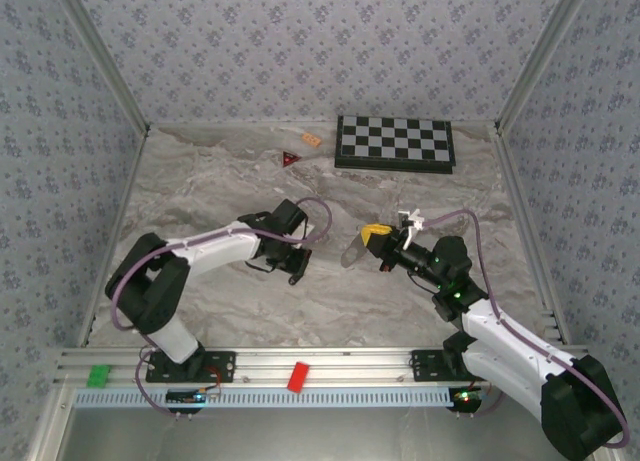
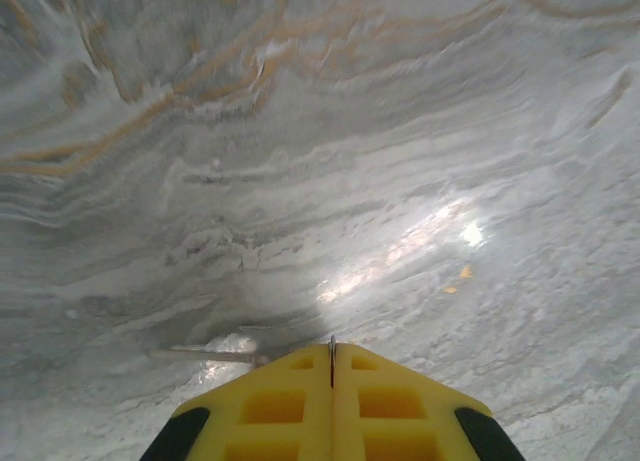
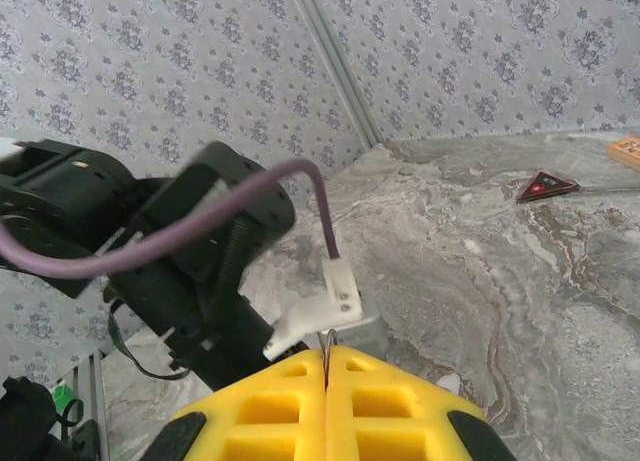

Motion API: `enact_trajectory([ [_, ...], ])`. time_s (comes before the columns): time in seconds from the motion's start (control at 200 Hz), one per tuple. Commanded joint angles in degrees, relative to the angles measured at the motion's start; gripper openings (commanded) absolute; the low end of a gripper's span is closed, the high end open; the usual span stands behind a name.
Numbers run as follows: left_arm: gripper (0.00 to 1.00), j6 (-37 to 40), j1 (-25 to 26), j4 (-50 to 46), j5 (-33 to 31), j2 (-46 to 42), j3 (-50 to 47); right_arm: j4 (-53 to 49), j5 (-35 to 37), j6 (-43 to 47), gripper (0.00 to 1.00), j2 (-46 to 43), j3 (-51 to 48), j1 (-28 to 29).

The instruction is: Put the keys on the keyring

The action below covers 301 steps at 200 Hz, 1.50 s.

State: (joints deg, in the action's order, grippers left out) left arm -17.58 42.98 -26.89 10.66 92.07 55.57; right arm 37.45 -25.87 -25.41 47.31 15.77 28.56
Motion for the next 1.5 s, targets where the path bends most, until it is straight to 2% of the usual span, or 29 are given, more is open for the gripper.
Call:
enact_trajectory([
  [0.0,0.00,0.1,1.4,2.3,-6.2,-5.5,0.4,1.6,0.6,1.8,0.00,-0.1,0.0,0.4],
  [0.1,0.00,0.2,2.0,7.0,-9.9,-10.0,-1.5,2.0,0.9,2.3,0.00,0.0,0.0,0.5],
  [0.205,0.00,0.6,2.0,15.9,-12.2,-15.8,-5.8,2.6,2.1,2.5,0.00,-0.5,0.0,0.7],
  [0.305,0.00,3.5,2.1,25.7,-11.1,-20.7,-10.4,1.9,2.5,2.1,0.00,-1.5,0.7,0.8],
  [0.43,0.00,4.0,2.0,31.2,-10.6,-24.7,-12.1,-2.8,1.2,2.9,0.00,-2.2,4.2,1.0],
  [0.59,0.00,7.4,1.9,35.9,-1.5,-27.5,-12.4,-2.3,-0.5,3.7,0.00,-1.5,6.7,2.1],
  [0.91,0.00,10.4,0.7,43.3,12.1,-29.5,-12.8,-5.6,-3.8,9.4,0.00,3.8,15.2,5.7],
  [1.094,0.00,11.5,0.2,45.2,14.8,-29.6,-12.9,-5.2,-7.2,9.5,0.00,4.9,16.3,6.0],
  [1.499,0.00,12.6,-1.4,44.1,23.2,-30.4,-11.4,-5.3,-7.5,11.7,0.00,1.4,12.7,6.0],
])
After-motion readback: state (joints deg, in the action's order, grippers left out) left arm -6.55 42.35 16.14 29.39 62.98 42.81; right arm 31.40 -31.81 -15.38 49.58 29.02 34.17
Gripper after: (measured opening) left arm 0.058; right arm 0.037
